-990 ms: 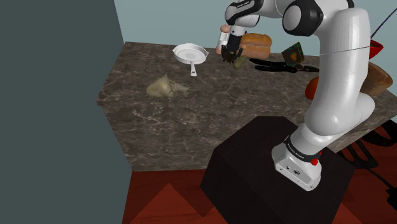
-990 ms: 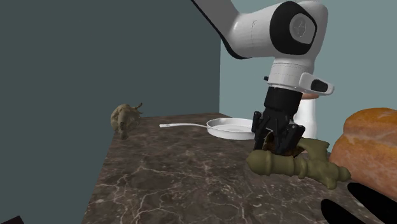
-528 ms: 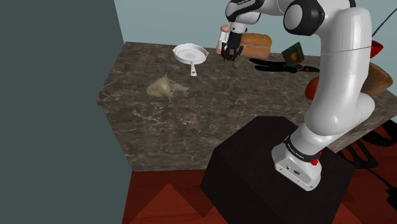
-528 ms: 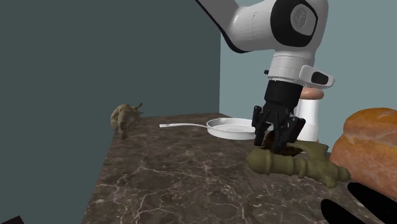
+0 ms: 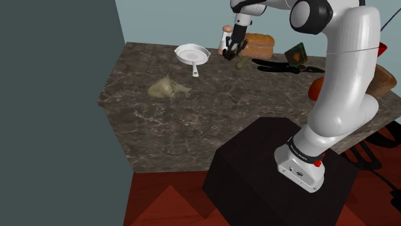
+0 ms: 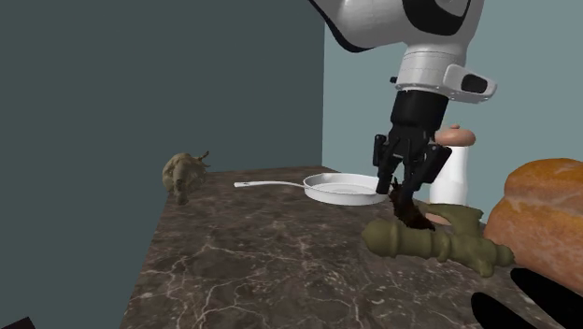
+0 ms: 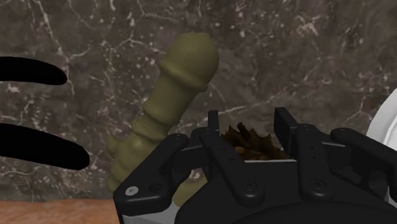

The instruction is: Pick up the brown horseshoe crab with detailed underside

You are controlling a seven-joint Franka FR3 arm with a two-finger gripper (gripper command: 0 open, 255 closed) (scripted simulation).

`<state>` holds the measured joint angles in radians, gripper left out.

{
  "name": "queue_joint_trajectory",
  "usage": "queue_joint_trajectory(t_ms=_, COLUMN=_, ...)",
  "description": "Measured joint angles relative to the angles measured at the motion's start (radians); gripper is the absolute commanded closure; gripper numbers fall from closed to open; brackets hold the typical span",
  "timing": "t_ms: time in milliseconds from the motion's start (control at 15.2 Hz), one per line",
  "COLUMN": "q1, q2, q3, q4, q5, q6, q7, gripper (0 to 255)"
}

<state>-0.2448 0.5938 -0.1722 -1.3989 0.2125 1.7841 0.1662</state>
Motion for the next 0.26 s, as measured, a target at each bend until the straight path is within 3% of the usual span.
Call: queue_joint_trajectory(t_ms=264, q1=-0.001, q2=-0.015, q3=-0.002, q4=0.023, q5=-0.004, q6=-0.038, q7=0.005, gripper=255)
